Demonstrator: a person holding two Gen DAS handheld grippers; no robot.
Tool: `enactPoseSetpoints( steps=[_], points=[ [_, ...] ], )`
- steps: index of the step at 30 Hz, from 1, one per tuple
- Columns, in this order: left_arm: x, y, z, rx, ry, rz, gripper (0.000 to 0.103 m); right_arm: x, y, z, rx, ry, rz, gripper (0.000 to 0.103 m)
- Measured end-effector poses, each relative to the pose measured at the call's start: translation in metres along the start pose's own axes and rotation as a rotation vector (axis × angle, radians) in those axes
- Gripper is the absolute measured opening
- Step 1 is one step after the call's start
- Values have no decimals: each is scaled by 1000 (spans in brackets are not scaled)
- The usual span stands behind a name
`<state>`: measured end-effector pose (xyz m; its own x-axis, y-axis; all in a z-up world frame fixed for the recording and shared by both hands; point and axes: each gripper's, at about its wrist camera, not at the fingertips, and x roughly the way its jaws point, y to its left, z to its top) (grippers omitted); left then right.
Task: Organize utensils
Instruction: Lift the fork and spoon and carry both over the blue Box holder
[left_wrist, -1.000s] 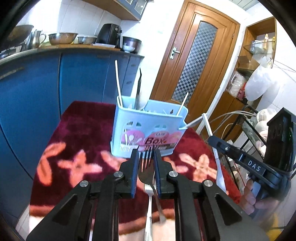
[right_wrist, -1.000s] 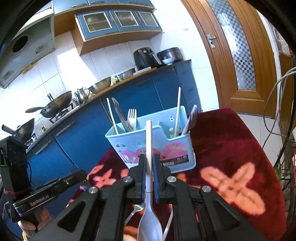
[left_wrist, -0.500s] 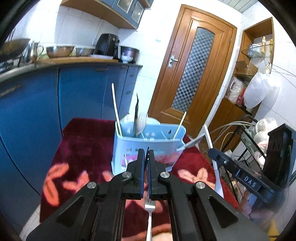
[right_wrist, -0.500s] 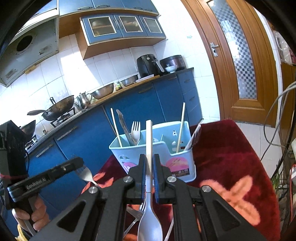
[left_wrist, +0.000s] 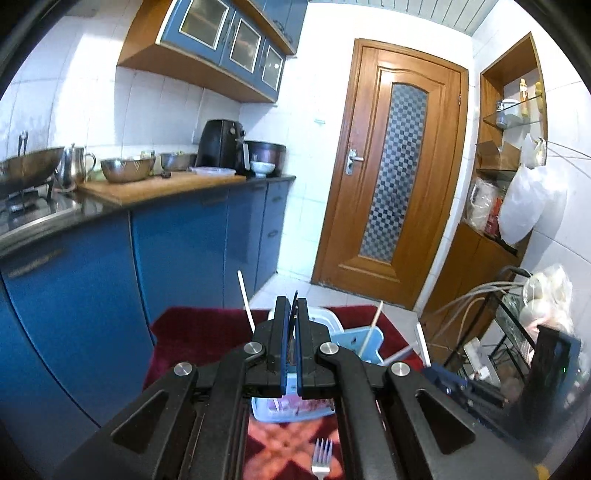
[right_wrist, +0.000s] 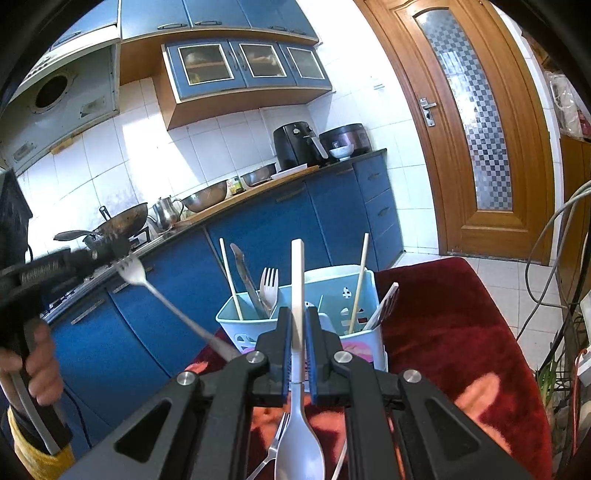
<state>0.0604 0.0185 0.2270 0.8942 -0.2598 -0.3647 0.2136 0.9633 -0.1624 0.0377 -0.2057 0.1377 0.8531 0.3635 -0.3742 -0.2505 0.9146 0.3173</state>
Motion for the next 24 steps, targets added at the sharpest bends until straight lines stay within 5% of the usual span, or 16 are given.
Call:
enactPoseSetpoints(
  steps=[13, 24],
  points=[
    [34, -10, 14, 65, 2, 95, 0, 4, -6, 5, 2, -10, -3, 9],
    [42, -3, 25, 51, -2, 91, 0, 9, -12, 7, 0, -14, -1, 9]
  ],
)
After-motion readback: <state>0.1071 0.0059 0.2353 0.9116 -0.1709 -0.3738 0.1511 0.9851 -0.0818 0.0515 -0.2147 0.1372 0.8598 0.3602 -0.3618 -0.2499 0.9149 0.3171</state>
